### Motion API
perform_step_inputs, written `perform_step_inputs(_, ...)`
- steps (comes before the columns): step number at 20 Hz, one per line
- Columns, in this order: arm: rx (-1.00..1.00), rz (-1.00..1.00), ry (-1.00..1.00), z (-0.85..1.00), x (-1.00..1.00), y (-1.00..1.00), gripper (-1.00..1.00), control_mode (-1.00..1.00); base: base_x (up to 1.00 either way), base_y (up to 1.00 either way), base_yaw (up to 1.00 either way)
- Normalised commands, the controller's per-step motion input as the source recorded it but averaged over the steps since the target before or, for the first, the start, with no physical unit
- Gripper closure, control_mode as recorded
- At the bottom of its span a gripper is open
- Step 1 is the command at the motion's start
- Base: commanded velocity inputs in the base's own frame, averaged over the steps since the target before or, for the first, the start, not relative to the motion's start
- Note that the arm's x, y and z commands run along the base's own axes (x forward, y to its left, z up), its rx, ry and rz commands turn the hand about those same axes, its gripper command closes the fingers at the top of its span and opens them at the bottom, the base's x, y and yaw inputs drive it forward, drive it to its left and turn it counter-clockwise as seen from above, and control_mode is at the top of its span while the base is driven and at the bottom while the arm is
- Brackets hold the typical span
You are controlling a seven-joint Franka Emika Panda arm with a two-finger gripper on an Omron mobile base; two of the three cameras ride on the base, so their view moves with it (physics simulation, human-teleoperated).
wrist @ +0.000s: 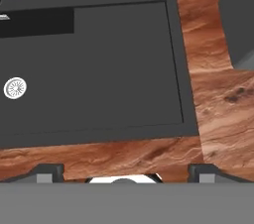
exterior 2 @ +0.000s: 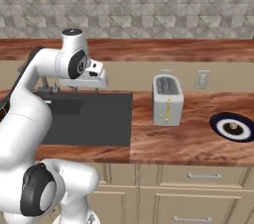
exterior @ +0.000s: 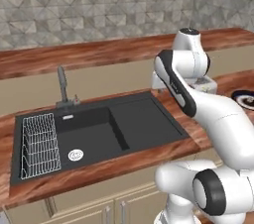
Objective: Move the dessert items from the plate to the tray.
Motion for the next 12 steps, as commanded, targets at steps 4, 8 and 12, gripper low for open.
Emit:
perform_step_inputs(4,0.00,0.00,0.00,0.00,0.00,0.00,-1.00,1.00,-0.46,-0.61,-0.02)
perform_step_inputs(8,0.00,0.00,0.00,0.00,0.00,0.00,-1.00,1.00,-0.02,-0.96,0.00)
perform_step_inputs(12,0.00,0.00,0.00,0.00,0.00,0.00,-1.00,1.00,0.03,-1.00,0.03)
